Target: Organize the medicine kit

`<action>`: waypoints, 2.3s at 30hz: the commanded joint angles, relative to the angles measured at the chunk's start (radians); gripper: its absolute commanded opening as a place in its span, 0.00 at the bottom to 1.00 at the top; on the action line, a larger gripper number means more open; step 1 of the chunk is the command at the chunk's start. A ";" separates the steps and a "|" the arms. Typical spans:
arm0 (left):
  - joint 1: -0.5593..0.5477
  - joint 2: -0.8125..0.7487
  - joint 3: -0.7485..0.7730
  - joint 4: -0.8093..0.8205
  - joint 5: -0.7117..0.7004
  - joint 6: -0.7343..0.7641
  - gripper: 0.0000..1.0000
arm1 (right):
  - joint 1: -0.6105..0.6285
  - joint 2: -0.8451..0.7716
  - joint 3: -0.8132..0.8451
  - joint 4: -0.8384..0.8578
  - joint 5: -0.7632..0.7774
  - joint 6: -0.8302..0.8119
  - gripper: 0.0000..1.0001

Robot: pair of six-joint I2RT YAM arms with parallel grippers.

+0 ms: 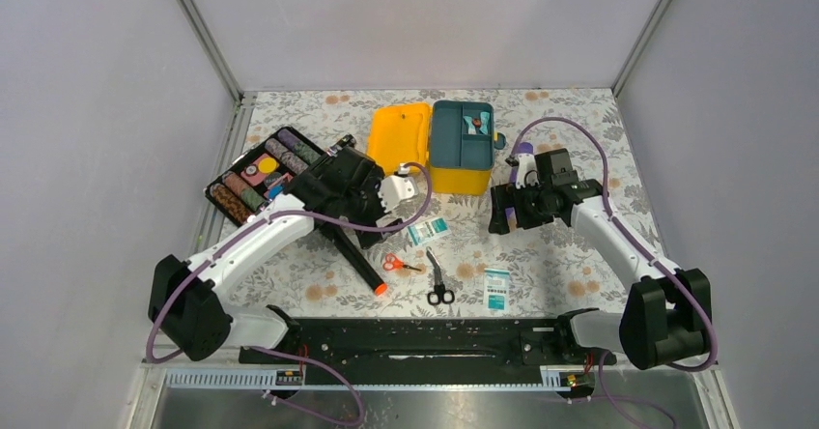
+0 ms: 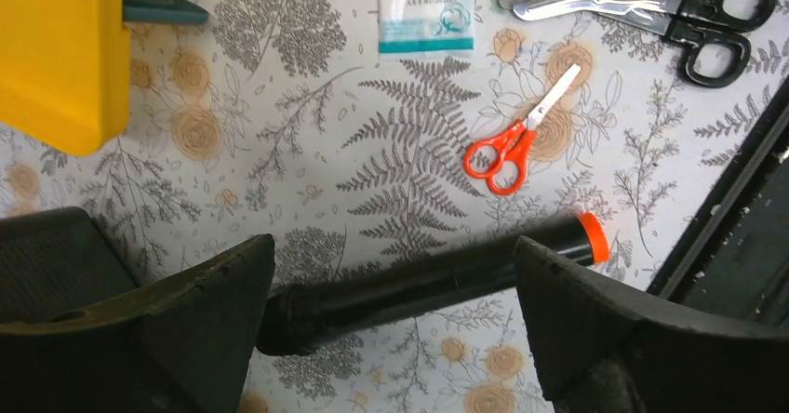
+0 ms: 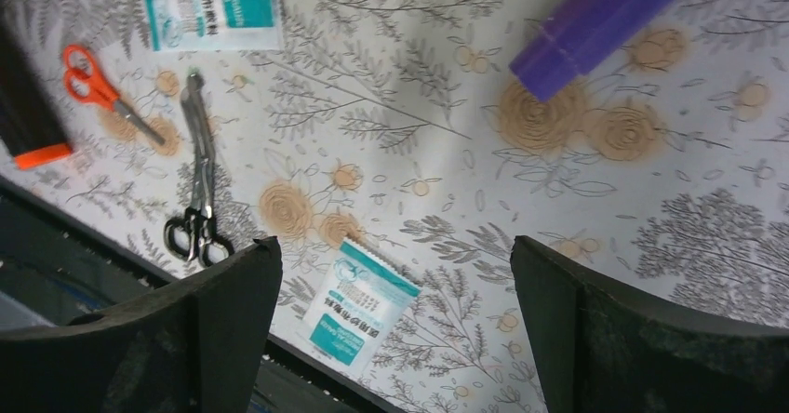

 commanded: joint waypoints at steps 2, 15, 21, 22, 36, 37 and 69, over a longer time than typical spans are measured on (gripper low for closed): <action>0.019 -0.052 -0.036 0.035 0.035 -0.078 0.99 | 0.005 -0.024 -0.044 0.057 -0.154 -0.045 0.99; 0.025 -0.044 -0.078 0.088 0.134 -0.262 0.99 | 0.154 -0.065 -0.087 -0.291 -0.131 -0.870 0.66; 0.026 -0.048 -0.079 0.085 0.146 -0.246 0.99 | 0.228 -0.064 -0.145 -0.279 -0.074 -1.053 0.60; 0.027 -0.048 -0.079 0.085 0.144 -0.246 0.99 | 0.245 -0.061 -0.158 -0.264 -0.051 -1.075 0.60; 0.051 -0.075 -0.141 0.134 0.158 -0.304 0.99 | 0.403 0.063 -0.215 -0.115 0.036 -1.210 0.59; 0.052 -0.075 -0.140 0.134 0.165 -0.305 0.99 | 0.407 0.074 -0.217 -0.111 0.040 -1.214 0.58; 0.152 0.018 0.111 0.111 0.325 -0.421 0.98 | 0.341 -0.014 -0.091 0.001 0.166 -0.176 0.60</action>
